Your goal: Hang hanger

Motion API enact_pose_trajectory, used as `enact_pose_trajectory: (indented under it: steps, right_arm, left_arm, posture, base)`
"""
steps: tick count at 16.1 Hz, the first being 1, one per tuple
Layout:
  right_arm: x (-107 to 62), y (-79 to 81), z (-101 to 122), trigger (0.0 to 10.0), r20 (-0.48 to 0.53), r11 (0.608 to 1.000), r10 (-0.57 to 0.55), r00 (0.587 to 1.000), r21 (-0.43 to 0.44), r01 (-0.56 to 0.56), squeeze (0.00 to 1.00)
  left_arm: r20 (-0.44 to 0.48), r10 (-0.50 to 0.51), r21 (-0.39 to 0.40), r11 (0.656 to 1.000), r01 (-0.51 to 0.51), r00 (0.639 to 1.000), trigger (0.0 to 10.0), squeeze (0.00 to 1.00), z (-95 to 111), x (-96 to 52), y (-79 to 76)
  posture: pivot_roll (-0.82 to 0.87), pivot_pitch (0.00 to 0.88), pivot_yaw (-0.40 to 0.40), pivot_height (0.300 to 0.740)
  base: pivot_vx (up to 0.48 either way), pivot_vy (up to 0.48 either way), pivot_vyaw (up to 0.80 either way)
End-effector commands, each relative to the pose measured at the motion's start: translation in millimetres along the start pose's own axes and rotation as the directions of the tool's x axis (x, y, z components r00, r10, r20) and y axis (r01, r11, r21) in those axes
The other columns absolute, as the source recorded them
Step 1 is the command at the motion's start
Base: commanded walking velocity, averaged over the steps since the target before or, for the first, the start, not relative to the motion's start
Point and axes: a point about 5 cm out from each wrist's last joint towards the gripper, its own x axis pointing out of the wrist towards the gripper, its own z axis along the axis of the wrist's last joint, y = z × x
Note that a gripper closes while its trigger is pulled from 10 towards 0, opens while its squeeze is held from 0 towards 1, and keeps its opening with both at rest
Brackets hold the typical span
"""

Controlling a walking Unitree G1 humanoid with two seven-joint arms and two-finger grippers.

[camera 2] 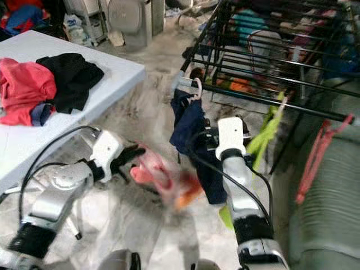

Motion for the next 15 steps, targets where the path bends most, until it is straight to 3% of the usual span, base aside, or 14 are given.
enact_pose_trajectory:
  steps: [1,3,6,11,15]
  right_arm:
    - [0.3,-2.6,8,10.0,0.032,1.000,-0.004,0.999,-0.022,0.004,0.00]
    - [-1.8,-9.6,14,10.0,0.066,0.995,-0.040,0.997,-0.088,0.046,0.00]
    - [-5.4,-27.4,15,10.0,0.074,0.975,-0.174,0.982,-0.130,0.182,0.00]
    - [-0.4,-40.5,10,10.0,0.028,0.956,-0.247,0.969,-0.153,0.248,0.00]
    - [4.8,-43.1,7,10.0,0.000,0.952,-0.262,0.965,-0.162,0.258,0.00]
  left_arm:
    - [0.002,0.009,0.090,0.996,-0.009,1.000,10.0,0.00,5,-1.7,6.6]
    - [-0.001,0.035,0.085,0.996,-0.035,0.999,10.0,0.00,3,-2.9,11.5]
    - [0.014,0.014,0.057,0.998,-0.015,1.000,10.0,0.00,-2,-1.9,2.7]
    - [0.041,0.005,0.023,1.000,-0.006,0.999,10.0,0.00,1,0.4,-0.6]
    - [0.062,0.012,0.018,1.000,-0.013,0.998,10.0,0.00,3,0.3,0.9]
  posture:
    - [-0.02,0.037,-0.028,0.740]
    - [-0.03,0.039,-0.026,0.740]
    - [-0.03,0.042,-0.024,0.740]
    - [-0.03,0.039,-0.023,0.740]
    - [-0.03,0.038,-0.024,0.740]
  base:
    - [0.000,0.000,0.00]
    - [0.000,0.000,0.00]
    - [0.000,0.000,-0.69]
    - [0.000,0.406,-0.80]
    - [0.192,0.412,-0.11]
